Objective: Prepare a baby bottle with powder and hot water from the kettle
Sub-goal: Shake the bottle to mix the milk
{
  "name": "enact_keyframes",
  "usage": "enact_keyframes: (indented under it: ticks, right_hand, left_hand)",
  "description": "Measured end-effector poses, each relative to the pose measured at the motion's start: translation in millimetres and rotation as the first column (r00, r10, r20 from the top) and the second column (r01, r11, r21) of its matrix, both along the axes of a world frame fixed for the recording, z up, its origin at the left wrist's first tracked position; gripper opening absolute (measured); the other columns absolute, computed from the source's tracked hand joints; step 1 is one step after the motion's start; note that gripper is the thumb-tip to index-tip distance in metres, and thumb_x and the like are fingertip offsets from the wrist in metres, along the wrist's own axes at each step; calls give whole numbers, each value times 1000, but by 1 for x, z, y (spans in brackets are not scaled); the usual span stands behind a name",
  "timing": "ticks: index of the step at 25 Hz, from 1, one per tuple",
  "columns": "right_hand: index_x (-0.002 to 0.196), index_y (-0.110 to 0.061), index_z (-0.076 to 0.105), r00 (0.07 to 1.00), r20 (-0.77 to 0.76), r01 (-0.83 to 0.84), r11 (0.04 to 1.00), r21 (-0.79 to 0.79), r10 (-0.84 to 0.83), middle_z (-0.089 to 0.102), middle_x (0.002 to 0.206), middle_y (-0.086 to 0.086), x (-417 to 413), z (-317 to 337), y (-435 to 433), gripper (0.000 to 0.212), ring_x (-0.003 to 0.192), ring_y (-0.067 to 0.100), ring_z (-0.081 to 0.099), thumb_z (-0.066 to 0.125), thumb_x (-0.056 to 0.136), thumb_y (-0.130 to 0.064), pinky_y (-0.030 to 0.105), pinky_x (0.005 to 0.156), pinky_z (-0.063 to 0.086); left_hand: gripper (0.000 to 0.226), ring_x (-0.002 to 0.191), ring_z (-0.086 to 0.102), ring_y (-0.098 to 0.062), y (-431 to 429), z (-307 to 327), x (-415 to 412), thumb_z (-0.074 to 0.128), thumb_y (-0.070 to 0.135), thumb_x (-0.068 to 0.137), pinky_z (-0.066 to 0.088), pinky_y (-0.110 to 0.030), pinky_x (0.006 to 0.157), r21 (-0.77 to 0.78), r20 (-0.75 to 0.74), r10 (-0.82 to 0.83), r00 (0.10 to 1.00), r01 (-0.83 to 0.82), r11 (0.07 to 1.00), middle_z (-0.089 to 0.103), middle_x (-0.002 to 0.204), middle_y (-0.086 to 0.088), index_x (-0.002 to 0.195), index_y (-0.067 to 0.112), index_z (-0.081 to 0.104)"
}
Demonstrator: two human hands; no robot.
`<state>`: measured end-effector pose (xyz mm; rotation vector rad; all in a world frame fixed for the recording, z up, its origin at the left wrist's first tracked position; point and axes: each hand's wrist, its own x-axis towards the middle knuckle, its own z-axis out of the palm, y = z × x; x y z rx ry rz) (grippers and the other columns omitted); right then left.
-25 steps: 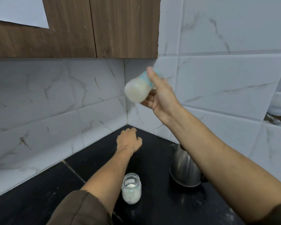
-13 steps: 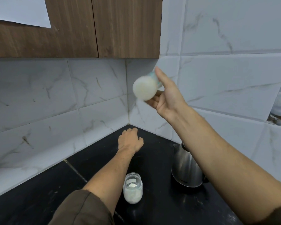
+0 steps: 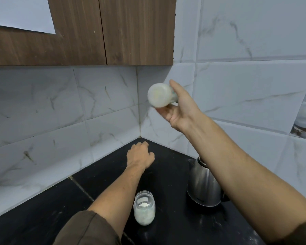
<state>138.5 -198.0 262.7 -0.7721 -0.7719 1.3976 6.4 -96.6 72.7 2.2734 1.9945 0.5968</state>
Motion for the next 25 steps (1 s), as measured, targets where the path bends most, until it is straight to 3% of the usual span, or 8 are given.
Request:
enact_keyframes:
  ticks: [3, 7, 11, 13, 16, 20, 22, 25]
  right_hand:
    - [119, -16, 64, 965, 256, -76, 993, 85, 52, 77, 85, 6, -1, 5, -9, 43, 78, 24, 77, 71, 94, -50, 33, 64, 66]
    - [110, -16, 60, 998, -28, 58, 998, -7, -59, 73, 108, 19, 1, 10, -3, 32, 86, 31, 78, 73, 96, -41, 40, 68, 67]
    - [120, -15, 63, 969, 239, -79, 996, 50, 65, 77, 87, 8, -3, 8, -9, 44, 79, 25, 78, 72, 94, -49, 33, 61, 66]
    - [115, -18, 63, 978, 203, -56, 995, 77, 40, 78, 81, 7, -2, 11, -8, 38, 77, 25, 78, 72, 95, -48, 34, 63, 66]
    - [111, -16, 60, 999, 12, 44, 999, 21, -44, 74, 104, 18, 1, 10, -5, 34, 85, 31, 78, 73, 96, -43, 40, 70, 67]
    - [120, -17, 65, 963, 260, -96, 992, 86, 70, 77, 89, 7, 0, 8, -12, 44, 79, 25, 77, 72, 93, -50, 33, 63, 65]
    - [118, -16, 64, 984, 175, -51, 995, 89, 35, 77, 86, 9, 0, 12, -10, 40, 79, 26, 78, 72, 94, -48, 35, 65, 66]
    - [112, -15, 60, 999, -1, 54, 998, 31, -54, 73, 102, 17, 2, 12, -6, 32, 88, 32, 78, 73, 97, -41, 41, 70, 67]
  left_hand:
    - [50, 123, 58, -25, 2, 4, -1, 59, 37, 99, 53, -44, 99, 1, 4, 0, 1000, 0, 1000, 62, 135, -5, 145, 19, 54]
    - [49, 124, 57, -26, -1, 3, -3, 57, 35, 97, 52, -43, 98, 11, 2, 8, 1000, -8, 1000, 62, 135, -6, 144, 18, 56]
    - [49, 124, 58, -26, -2, 5, -4, 58, 36, 98, 53, -44, 98, 11, 5, 8, 1000, -8, 1000, 62, 134, -5, 144, 19, 56]
    - [49, 124, 58, -25, -2, 4, -7, 58, 36, 98, 53, -44, 99, 17, 11, 7, 1000, -7, 1000, 63, 134, -5, 144, 19, 56]
    - [49, 124, 58, -26, -4, 1, -10, 58, 35, 97, 53, -44, 99, 12, 17, 19, 1000, -19, 1000, 63, 135, -5, 144, 18, 56]
    - [49, 125, 57, -26, -4, 2, -8, 58, 36, 98, 52, -44, 100, 5, 16, 4, 1000, -4, 1000, 62, 136, -5, 145, 19, 55]
    - [50, 126, 56, -26, -4, 3, -7, 57, 35, 98, 51, -44, 101, 13, 16, 2, 1000, -2, 1000, 61, 137, -5, 145, 19, 55]
    - [50, 127, 55, -26, -5, 4, -5, 56, 35, 98, 51, -44, 101, 14, 13, 4, 1000, -5, 1000, 61, 137, -5, 145, 19, 55]
